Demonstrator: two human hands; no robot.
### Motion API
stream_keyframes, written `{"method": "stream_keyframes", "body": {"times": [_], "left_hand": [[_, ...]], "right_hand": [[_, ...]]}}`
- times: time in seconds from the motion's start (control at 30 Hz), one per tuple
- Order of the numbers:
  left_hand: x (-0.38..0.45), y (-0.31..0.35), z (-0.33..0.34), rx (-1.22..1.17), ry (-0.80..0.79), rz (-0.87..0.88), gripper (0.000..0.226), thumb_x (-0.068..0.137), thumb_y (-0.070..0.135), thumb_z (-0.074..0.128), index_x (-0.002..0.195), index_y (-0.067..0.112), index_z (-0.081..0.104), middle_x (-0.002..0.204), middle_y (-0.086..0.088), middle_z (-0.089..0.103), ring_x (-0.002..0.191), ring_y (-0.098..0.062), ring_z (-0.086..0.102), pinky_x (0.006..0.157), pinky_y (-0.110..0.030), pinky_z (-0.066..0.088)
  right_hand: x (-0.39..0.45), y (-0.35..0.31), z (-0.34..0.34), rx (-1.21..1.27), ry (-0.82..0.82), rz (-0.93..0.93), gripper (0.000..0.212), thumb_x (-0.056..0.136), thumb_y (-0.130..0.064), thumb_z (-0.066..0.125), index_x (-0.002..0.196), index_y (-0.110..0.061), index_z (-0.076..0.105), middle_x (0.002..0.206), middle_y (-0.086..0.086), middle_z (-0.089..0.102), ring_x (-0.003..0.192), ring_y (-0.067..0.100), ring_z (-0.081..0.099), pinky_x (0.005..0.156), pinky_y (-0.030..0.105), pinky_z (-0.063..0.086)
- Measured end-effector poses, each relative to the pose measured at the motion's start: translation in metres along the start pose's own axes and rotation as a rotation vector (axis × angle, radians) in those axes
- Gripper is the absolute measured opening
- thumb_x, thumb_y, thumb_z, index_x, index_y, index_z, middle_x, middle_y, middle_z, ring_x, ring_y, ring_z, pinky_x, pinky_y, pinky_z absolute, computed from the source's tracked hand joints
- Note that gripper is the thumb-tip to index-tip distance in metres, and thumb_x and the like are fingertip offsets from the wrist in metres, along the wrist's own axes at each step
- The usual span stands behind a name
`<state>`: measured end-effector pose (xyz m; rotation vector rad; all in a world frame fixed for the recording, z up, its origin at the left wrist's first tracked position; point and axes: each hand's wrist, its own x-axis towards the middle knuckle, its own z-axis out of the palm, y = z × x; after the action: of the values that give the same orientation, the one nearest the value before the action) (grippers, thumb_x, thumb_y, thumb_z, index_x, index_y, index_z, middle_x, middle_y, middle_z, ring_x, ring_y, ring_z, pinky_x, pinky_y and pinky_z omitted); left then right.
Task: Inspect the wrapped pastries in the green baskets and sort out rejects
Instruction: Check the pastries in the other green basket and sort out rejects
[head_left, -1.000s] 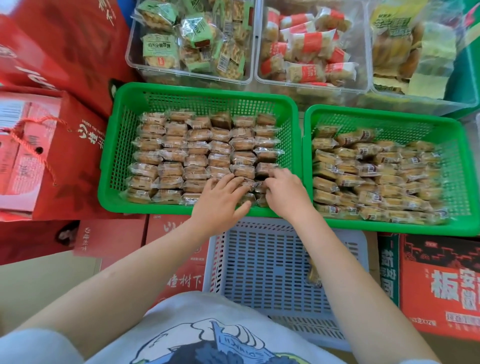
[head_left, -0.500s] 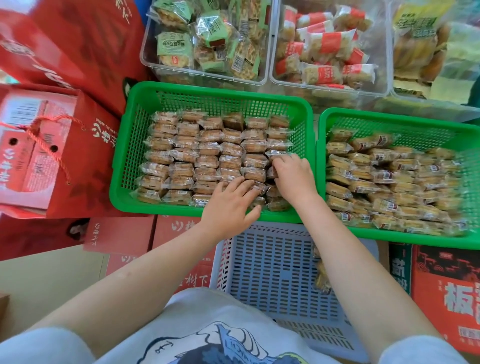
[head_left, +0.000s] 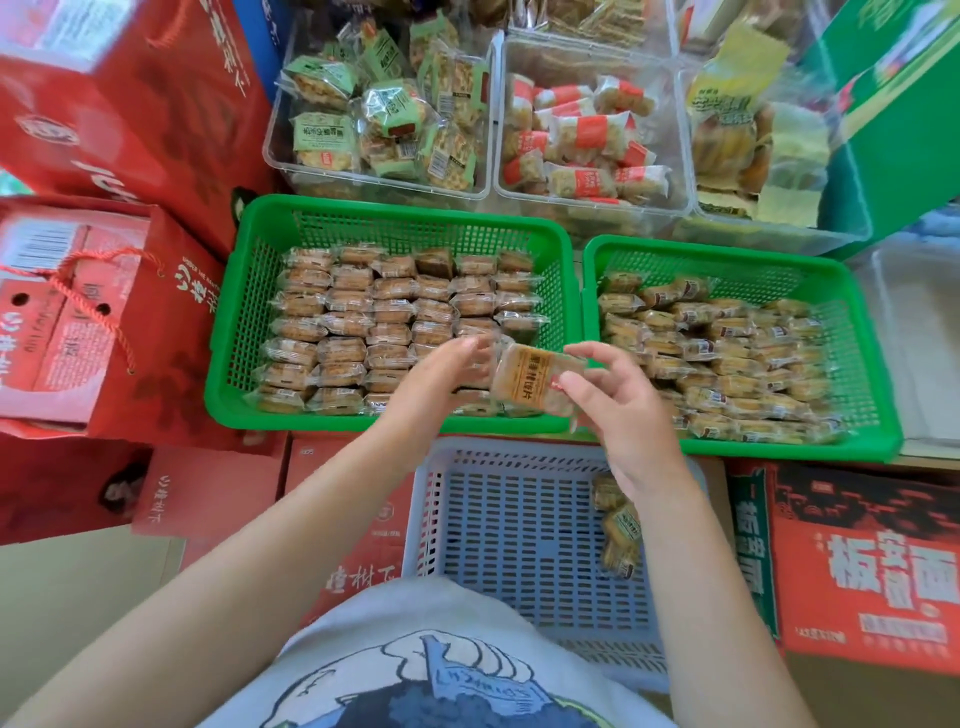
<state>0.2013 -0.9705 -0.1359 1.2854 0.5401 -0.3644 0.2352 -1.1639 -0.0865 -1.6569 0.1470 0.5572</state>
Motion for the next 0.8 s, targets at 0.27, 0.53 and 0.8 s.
{"method": "stream_keyframes", "body": {"times": [0.27, 0.53, 0.8], "left_hand": [[-0.071, 0.006, -0.006, -0.307, -0.152, 0.038, 0.014, 0.100, 0.013, 0.053, 0.105, 0.012, 0.066, 0.093, -0.009, 0.073, 0.077, -0.019, 0.071, 0.062, -0.030, 0.060], [-0.104, 0.007, -0.010, -0.101, 0.038, 0.164, 0.012, 0.092, 0.017, 0.069, 0.099, 0.010, 0.076, 0.096, -0.015, 0.076, 0.090, -0.031, 0.073, 0.075, -0.043, 0.062], [-0.122, 0.007, -0.008, -0.079, 0.034, 0.207, 0.015, 0.079, 0.022, 0.075, 0.085, 0.008, 0.075, 0.091, -0.013, 0.076, 0.087, -0.026, 0.074, 0.084, -0.045, 0.061]], "right_hand": [[-0.050, 0.002, 0.016, 0.371, -0.216, 0.039, 0.022, 0.085, -0.017, 0.061, 0.104, -0.014, 0.050, 0.098, 0.012, 0.070, 0.084, 0.021, 0.069, 0.058, 0.024, 0.054], [-0.079, 0.007, 0.012, 0.399, -0.199, -0.033, 0.006, 0.089, -0.019, 0.058, 0.093, -0.018, 0.063, 0.093, 0.007, 0.070, 0.085, 0.021, 0.067, 0.065, 0.029, 0.056], [-0.092, 0.010, 0.016, 0.447, 0.123, -0.115, 0.027, 0.091, -0.002, 0.061, 0.078, -0.020, 0.076, 0.088, 0.004, 0.073, 0.086, 0.018, 0.068, 0.076, 0.033, 0.057]]}}
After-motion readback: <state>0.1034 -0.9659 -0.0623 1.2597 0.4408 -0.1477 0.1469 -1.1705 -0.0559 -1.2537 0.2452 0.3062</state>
